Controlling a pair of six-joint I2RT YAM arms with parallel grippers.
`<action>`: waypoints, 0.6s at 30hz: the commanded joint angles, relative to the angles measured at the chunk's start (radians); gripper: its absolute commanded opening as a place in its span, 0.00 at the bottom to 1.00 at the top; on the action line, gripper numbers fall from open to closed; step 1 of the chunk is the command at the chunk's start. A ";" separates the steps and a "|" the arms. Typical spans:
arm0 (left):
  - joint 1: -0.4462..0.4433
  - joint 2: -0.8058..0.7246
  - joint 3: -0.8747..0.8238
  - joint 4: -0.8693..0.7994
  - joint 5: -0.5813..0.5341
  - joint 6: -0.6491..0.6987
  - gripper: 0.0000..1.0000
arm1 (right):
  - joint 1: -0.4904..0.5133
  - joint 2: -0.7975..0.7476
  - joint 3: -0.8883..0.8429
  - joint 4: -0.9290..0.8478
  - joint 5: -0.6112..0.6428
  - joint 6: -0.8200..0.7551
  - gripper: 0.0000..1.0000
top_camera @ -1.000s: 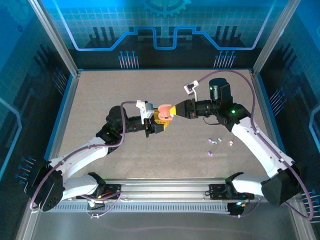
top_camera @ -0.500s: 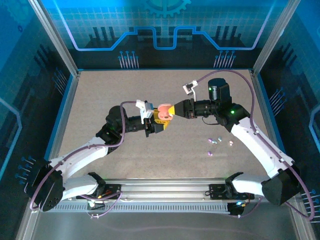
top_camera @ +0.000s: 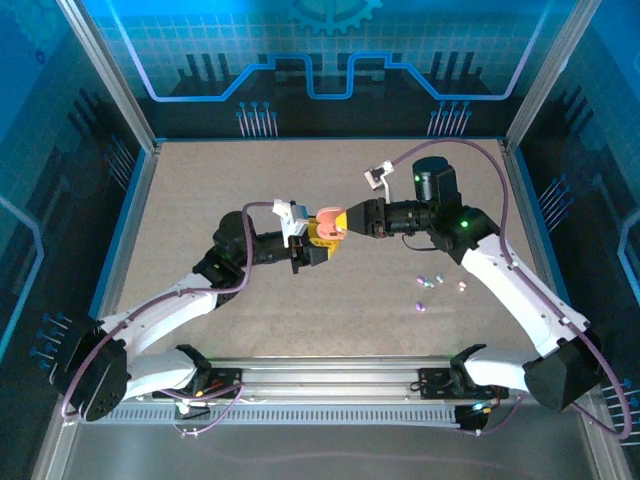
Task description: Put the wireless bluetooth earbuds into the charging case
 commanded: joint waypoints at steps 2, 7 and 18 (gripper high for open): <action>-0.019 -0.003 0.036 0.052 0.040 0.013 0.26 | 0.022 0.013 0.042 -0.097 0.070 -0.076 0.27; -0.019 -0.003 0.038 0.054 0.040 0.010 0.26 | 0.027 0.016 0.052 -0.116 0.087 -0.087 0.28; -0.019 -0.001 0.036 0.055 0.038 0.012 0.26 | 0.029 -0.014 0.072 -0.163 0.173 -0.105 0.33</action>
